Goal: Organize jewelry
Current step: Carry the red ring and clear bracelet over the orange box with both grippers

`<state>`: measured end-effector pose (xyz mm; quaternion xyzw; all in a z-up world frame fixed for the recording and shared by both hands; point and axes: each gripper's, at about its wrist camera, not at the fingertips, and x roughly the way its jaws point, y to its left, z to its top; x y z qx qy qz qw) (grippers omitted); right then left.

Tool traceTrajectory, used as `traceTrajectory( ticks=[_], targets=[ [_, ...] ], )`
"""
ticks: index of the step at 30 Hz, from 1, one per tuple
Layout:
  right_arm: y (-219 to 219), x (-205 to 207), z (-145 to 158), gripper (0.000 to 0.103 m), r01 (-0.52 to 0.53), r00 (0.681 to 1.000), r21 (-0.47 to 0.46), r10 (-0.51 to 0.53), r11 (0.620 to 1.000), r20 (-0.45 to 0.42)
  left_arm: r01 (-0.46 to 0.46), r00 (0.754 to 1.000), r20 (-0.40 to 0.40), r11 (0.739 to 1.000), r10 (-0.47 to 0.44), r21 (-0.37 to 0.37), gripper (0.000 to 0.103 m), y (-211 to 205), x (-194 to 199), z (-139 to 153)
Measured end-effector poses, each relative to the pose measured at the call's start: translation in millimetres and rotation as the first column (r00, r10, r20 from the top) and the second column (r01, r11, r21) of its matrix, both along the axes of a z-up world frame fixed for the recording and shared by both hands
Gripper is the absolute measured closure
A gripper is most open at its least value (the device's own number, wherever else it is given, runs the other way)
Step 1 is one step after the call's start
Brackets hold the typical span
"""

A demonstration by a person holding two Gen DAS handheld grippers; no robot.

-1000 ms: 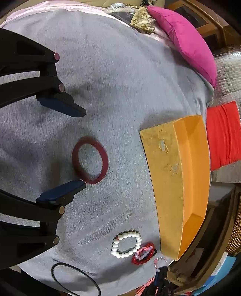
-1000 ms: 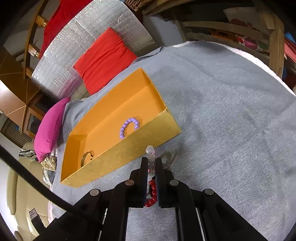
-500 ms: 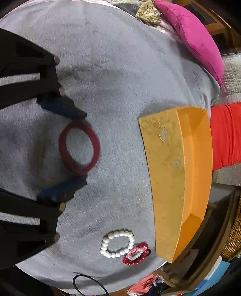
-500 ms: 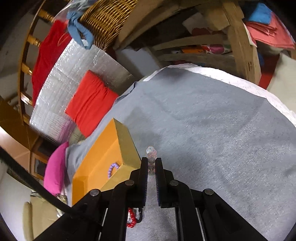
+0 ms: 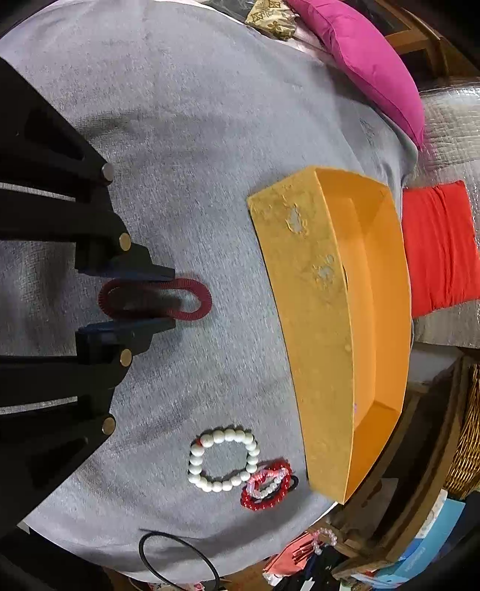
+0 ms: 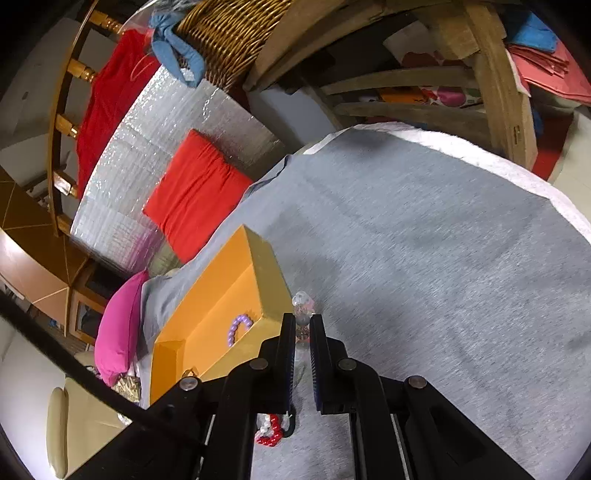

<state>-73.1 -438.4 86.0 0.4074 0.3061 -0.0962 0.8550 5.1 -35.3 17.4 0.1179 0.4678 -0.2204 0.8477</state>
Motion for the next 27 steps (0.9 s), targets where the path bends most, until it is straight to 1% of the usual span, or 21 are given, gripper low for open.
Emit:
traceTrajectory(
  ticks=[4, 10, 13, 19, 24, 27],
  targets=[
    [15, 7, -1, 0.094, -0.037, 0.999, -0.008, 0.037, 0.999, -0.006, 0.019, 1.0, 0.004, 1.0, -0.019, -0.011, 0.087, -1, -2, 1],
    [45, 21, -1, 0.094, -0.103, 0.995, -0.037, 0.102, 0.994, -0.007, 0.034, 0.999, 0.028, 0.999, -0.033, -0.035, 0.089, 3, -15, 12],
    [59, 26, 1, 0.094, -0.132, 0.991, -0.046, 0.132, 0.99, 0.007, 0.039, 0.998, 0.047, 0.998, -0.037, -0.049, 0.089, 6, -20, 20],
    [88, 36, 10, 0.094, -0.174, 0.983, -0.096, 0.179, 0.98, 0.045, 0.046, 0.994, 0.101, 0.995, -0.036, -0.093, 0.089, 6, -28, 44],
    [104, 51, 16, 0.094, -0.198, 0.974, -0.09, 0.206, 0.976, 0.089, 0.037, 0.989, 0.149, 0.986, -0.013, -0.162, 0.089, 0, -22, 72],
    [111, 64, 13, 0.094, -0.209, 0.972, -0.052, 0.214, 0.976, 0.101, 0.03, 0.985, 0.175, 0.983, 0.002, -0.181, 0.089, -10, -13, 86]
  ],
)
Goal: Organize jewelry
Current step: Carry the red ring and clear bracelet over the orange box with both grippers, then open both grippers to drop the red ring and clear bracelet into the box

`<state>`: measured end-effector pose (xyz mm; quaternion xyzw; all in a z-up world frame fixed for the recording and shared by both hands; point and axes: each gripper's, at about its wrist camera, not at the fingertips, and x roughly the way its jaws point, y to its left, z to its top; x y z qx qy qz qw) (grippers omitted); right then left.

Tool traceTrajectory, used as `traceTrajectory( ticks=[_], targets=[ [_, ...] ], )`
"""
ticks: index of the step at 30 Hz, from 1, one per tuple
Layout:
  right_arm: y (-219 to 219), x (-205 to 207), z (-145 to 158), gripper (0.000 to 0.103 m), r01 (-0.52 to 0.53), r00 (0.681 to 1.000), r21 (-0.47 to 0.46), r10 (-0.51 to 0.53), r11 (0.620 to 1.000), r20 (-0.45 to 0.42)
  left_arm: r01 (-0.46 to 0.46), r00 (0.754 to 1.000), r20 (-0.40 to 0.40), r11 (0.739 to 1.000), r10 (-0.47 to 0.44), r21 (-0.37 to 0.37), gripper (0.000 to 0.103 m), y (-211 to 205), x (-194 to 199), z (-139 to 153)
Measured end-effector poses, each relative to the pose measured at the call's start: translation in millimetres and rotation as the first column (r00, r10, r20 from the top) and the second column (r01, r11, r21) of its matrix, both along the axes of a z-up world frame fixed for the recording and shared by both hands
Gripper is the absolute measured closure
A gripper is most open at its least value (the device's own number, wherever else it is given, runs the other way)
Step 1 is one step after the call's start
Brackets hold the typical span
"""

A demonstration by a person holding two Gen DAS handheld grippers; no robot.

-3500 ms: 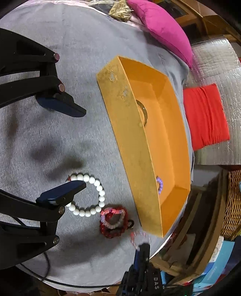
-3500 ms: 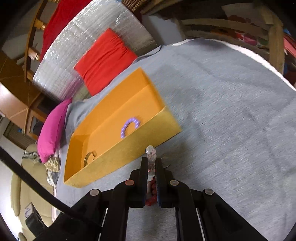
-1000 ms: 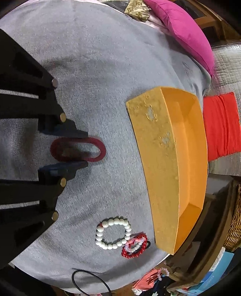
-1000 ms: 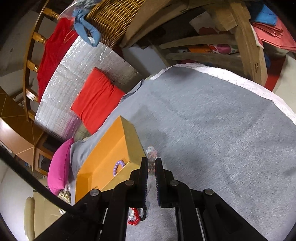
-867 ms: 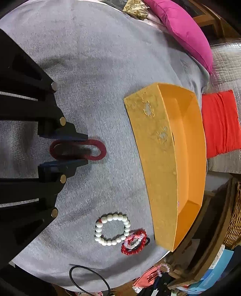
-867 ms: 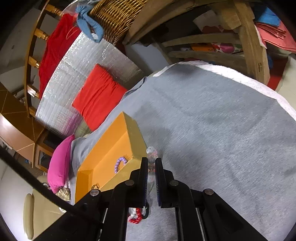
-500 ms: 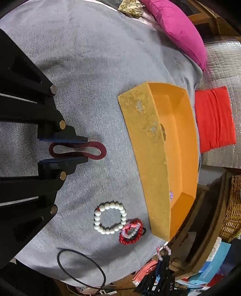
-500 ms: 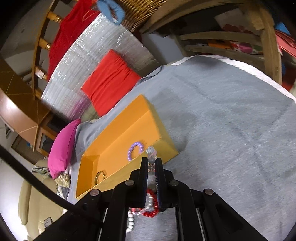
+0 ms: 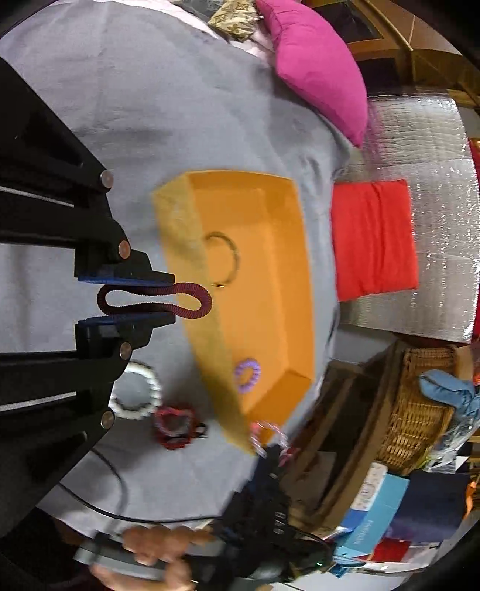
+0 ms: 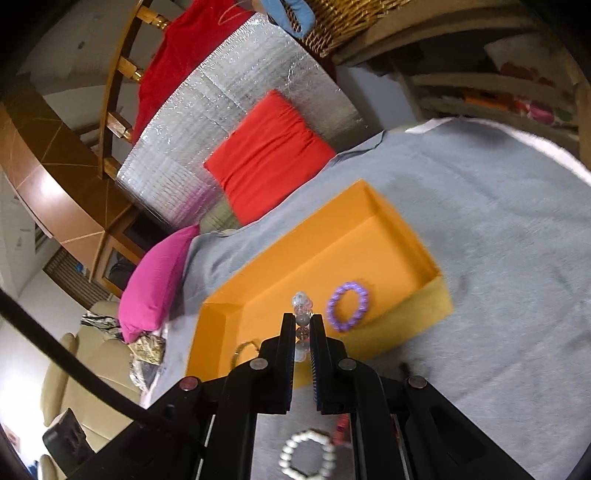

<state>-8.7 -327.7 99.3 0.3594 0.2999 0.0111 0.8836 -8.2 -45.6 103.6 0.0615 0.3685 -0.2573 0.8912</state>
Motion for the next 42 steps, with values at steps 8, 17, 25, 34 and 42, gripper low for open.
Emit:
traceTrajectory(
  ticks=[8, 17, 25, 34, 42],
  targets=[
    [18, 33, -4, 0.094, -0.032, 0.999, 0.048, 0.032, 0.998, -0.004, -0.019, 1.0, 0.007, 1.0, 0.019, -0.022, 0.089, -22, 42, 13],
    [26, 82, -15, 0.094, -0.06, 0.996, 0.032, 0.061, 0.998, -0.061, -0.031, 0.999, -0.029, 1.0, 0.031, -0.003, 0.089, -46, 100, 3],
    [29, 110, -25, 0.093, -0.044, 0.996, 0.04, 0.046, 0.998, -0.074, -0.024, 0.999, -0.028, 1.0, 0.024, 0.01, 0.067, -66, 120, -9],
    [11, 101, -25, 0.071, -0.014, 0.999, 0.088, 0.017, 0.996, -0.03, -0.067, 0.996, -0.054, 0.998, 0.067, 0.004, 0.047, -54, 121, -12],
    [-3, 57, 0, 0.071, 0.006, 0.999, 0.009, -0.005, 1.0, -0.032, -0.127, 0.992, 0.006, 0.992, 0.127, 0.019, 0.04, -41, 86, 10]
  ],
)
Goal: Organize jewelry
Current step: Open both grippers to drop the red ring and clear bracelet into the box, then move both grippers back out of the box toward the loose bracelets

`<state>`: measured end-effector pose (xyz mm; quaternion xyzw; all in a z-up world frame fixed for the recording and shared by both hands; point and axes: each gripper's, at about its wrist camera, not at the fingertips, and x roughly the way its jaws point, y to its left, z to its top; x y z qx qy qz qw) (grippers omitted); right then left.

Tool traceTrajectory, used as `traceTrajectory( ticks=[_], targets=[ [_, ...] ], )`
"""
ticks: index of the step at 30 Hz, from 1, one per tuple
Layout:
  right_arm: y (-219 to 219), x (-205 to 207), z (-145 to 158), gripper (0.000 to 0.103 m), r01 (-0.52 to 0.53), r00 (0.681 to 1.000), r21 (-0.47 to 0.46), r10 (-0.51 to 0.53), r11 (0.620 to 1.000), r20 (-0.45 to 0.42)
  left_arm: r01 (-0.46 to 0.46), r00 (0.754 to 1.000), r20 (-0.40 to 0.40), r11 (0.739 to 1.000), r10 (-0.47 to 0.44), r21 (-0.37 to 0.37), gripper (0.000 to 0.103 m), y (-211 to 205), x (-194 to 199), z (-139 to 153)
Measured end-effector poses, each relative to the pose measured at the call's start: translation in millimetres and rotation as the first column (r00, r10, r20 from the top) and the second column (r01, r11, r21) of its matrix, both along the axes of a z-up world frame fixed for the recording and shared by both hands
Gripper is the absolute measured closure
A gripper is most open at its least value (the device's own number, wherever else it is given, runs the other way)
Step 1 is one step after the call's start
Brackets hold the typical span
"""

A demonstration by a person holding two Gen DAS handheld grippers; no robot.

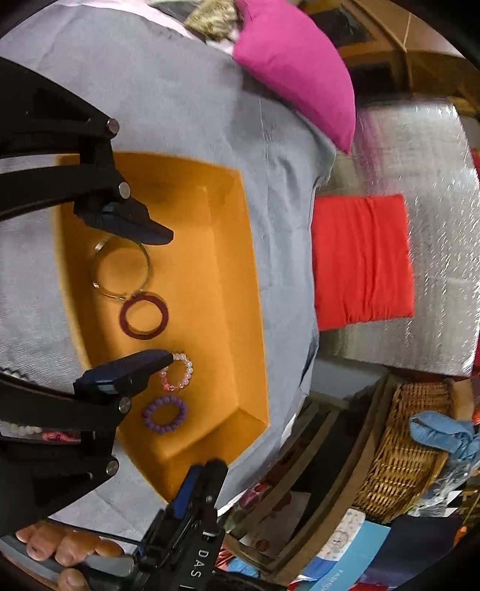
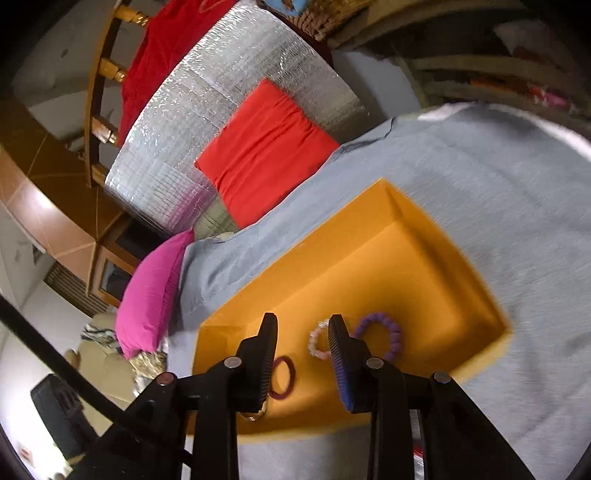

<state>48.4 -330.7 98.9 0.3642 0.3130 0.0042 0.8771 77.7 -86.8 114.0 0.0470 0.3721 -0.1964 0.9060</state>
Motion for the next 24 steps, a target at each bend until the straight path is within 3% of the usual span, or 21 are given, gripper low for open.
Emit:
traceTrajectory(
  ticks=[7, 11, 14, 17, 20, 24],
  targets=[
    [-11, -55, 20, 0.071, 0.009, 1.0, -0.084, -0.008, 0.996, 0.013, -0.069, 0.996, 0.057, 0.998, 0.068, 0.006, 0.039, 22, -51, 11],
    [-16, -88, 16, 0.071, 0.019, 1.0, -0.095, -0.019, 0.995, -0.006, -0.091, 0.995, 0.048, 0.996, 0.091, 0.011, 0.036, 34, -83, -3],
    [-14, -108, 3, 0.071, 0.02, 0.998, -0.067, -0.024, 0.998, -0.061, -0.082, 0.996, -0.014, 0.995, 0.082, 0.05, 0.035, 34, -104, -28],
    [-2, -121, -8, 0.071, -0.005, 0.99, -0.097, -0.009, 0.995, -0.141, -0.061, 0.994, -0.085, 0.995, 0.067, 0.081, 0.035, 27, -118, -48],
    [7, -129, -14, 0.064, -0.046, 0.981, -0.135, 0.019, 0.99, -0.193, -0.047, 0.995, -0.081, 0.994, 0.055, 0.1, 0.033, 25, -128, -53],
    [-1, -128, -16, 0.064, -0.035, 0.977, -0.128, 0.007, 0.991, -0.214, -0.039, 0.998, -0.051, 0.988, 0.047, 0.148, 0.031, 24, -131, -59]
  ],
)
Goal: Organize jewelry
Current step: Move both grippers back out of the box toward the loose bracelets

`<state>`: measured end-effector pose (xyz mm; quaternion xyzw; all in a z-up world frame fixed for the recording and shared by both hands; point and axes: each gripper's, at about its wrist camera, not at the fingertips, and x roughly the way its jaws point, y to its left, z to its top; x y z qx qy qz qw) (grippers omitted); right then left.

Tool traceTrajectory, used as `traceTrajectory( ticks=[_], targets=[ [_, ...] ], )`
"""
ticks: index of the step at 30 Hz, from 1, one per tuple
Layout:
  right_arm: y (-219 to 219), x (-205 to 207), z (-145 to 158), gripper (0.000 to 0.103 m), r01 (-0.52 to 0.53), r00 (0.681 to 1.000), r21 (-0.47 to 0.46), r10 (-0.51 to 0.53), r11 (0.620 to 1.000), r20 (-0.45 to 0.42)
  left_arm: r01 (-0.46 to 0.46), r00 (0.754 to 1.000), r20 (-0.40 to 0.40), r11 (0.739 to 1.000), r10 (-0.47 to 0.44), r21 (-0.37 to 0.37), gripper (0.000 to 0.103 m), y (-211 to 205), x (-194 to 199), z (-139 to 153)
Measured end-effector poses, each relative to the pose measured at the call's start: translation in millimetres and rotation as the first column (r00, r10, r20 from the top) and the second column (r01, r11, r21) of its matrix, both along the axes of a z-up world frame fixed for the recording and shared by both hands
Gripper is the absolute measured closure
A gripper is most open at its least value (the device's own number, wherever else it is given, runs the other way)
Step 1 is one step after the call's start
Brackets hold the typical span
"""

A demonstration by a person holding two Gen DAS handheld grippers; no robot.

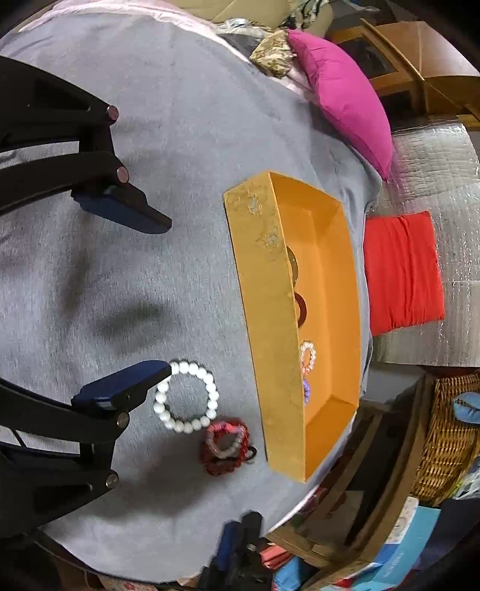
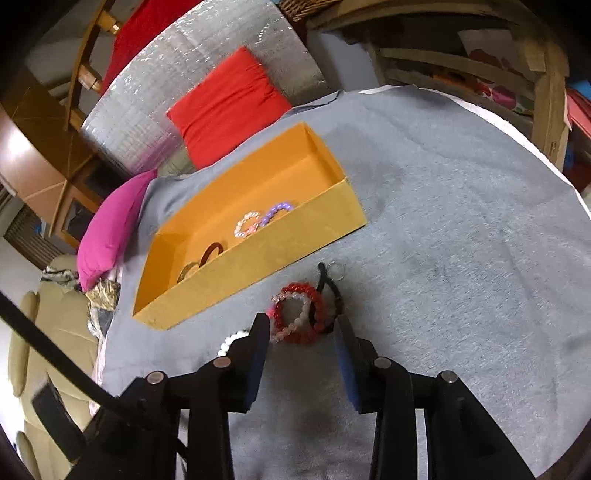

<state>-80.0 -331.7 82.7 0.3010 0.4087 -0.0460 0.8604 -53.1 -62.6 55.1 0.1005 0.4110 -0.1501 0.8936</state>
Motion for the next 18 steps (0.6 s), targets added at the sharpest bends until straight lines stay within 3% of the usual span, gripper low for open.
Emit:
traceTrajectory(
  ticks=[4, 7, 13, 18],
  targets=[
    [-6, 9, -1, 0.064, 0.01, 1.0, 0.005, -0.01, 1.0, -0.026, 0.011, 1.0, 0.003, 0.999, -0.011, 0.038, 0.031, -4, 5, -5],
    [-8, 16, -6, 0.064, 0.001, 0.999, 0.035, 0.0, 0.999, -0.052, 0.029, 1.0, 0.003, 0.999, -0.029, 0.034, 0.031, -9, 5, -4],
    [-7, 19, -17, 0.064, 0.0, 0.996, 0.008, 0.001, 1.0, -0.086, 0.037, 0.999, -0.018, 0.999, -0.036, 0.039, 0.031, -18, 11, -9],
    [-17, 24, -31, 0.064, 0.032, 0.992, 0.071, -0.022, 0.997, -0.126, 0.045, 0.999, -0.031, 0.998, -0.043, 0.052, 0.031, -23, 14, -14]
  ],
)
